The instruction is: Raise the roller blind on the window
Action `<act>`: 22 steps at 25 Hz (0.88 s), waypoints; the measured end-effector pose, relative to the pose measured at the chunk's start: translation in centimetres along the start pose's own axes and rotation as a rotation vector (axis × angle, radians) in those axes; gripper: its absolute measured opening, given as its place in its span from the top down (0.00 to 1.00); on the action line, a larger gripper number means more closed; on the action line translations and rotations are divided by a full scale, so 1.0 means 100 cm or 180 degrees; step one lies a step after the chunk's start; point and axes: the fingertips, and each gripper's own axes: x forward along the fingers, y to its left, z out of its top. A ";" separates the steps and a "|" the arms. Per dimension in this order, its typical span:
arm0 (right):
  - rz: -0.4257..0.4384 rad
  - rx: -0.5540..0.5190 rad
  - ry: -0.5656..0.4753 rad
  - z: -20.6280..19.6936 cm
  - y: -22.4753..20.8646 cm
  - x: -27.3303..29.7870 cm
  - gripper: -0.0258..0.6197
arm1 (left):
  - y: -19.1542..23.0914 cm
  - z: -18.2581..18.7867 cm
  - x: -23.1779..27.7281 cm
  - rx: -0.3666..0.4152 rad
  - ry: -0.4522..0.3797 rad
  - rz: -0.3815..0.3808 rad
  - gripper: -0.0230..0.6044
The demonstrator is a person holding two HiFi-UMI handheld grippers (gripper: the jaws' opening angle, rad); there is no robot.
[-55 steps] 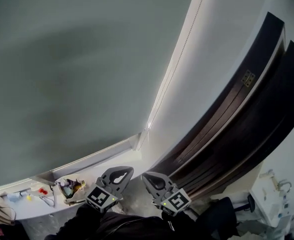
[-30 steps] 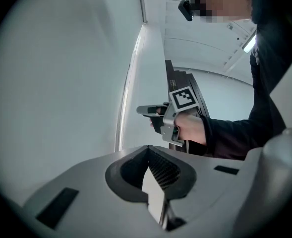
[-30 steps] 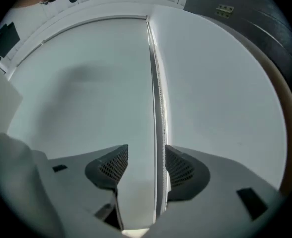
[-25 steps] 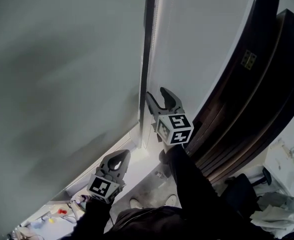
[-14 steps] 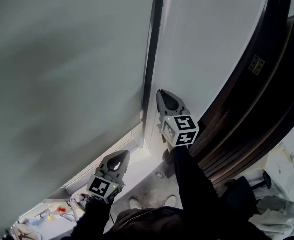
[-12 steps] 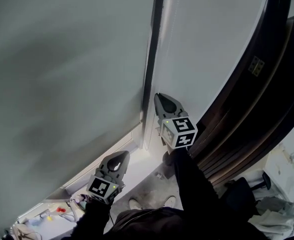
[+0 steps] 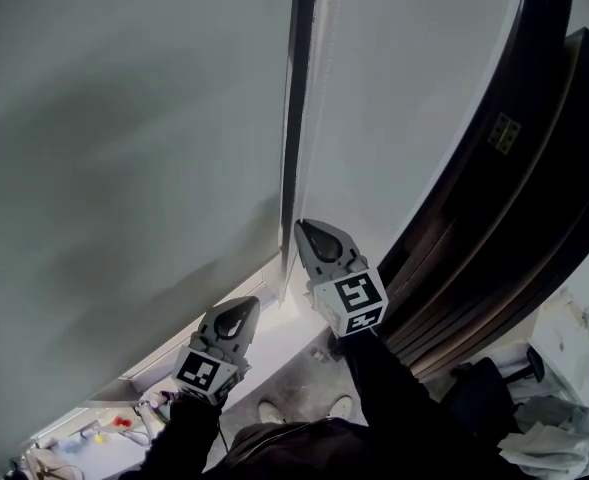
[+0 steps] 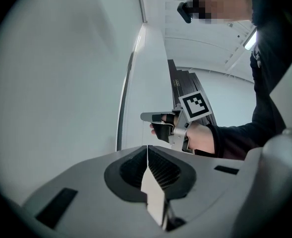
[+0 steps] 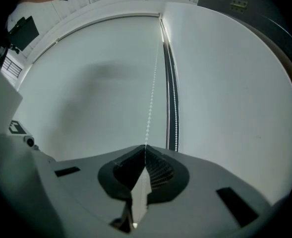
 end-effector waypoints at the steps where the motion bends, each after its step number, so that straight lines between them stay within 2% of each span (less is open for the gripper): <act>1: 0.0039 0.0023 -0.0001 0.000 0.002 -0.003 0.95 | -0.001 0.001 0.003 0.0015 -0.0003 -0.0010 0.97; 7: 0.0201 0.0163 0.0144 -0.022 0.009 -0.021 0.95 | -0.013 0.004 0.019 0.0022 0.0005 -0.0070 0.97; 13: 0.0383 0.0280 0.0613 -0.101 0.025 -0.038 0.95 | -0.030 0.001 0.036 0.0040 0.0051 -0.0147 0.96; 17: 0.0507 0.0351 0.0795 -0.142 0.041 -0.053 0.95 | -0.039 -0.001 0.048 0.0166 0.0094 -0.0238 0.86; 22: 0.0681 0.0404 0.0802 -0.145 0.055 -0.065 0.95 | -0.041 0.020 0.066 0.0059 0.0047 -0.0259 0.78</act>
